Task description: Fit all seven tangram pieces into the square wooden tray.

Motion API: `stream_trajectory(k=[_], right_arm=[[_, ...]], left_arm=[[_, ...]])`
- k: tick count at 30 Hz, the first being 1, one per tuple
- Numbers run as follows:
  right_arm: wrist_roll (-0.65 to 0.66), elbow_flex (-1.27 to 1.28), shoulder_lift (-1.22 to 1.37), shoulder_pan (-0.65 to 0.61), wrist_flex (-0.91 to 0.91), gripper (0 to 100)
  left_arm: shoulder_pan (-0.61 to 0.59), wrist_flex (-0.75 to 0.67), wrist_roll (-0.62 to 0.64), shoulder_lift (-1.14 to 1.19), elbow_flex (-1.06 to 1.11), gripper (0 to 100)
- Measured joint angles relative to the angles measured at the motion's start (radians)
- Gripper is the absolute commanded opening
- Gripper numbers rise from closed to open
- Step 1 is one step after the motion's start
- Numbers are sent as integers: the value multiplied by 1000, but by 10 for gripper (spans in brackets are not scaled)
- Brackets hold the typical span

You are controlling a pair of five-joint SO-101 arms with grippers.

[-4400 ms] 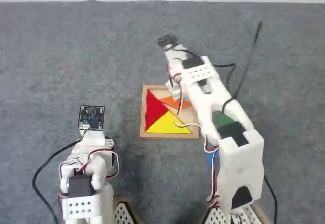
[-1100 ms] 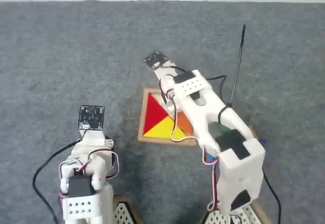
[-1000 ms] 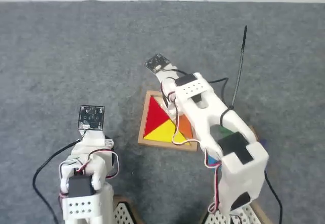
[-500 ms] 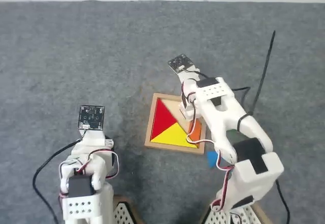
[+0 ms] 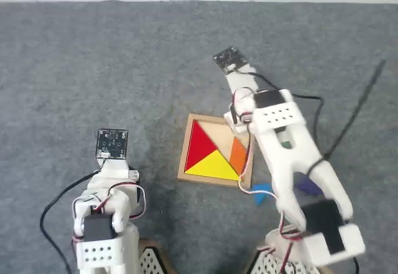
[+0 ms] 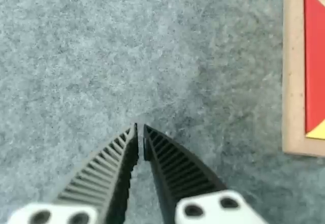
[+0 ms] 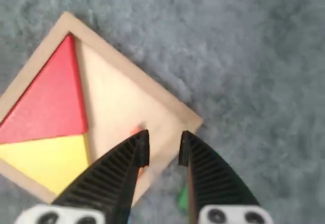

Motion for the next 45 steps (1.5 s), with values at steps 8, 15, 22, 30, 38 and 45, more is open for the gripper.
stream_trajectory(k=[8,15,22,30,38,45], right_arm=[[-32,143,-84,213,58,121],[5,229,-29,221,2,242],[8,227,23,158,-26,256],[8,273,37,330,-23,256],[-34,488,-121,471,-100,256],[-87,512,-127,532,-132,256]], left_arm=[[0,0,0,0,0,18],[0,0,0,0,0,18],[0,0,0,0,0,18],[0,0,0,0,0,18],[0,0,0,0,0,18],[0,0,0,0,0,18]])
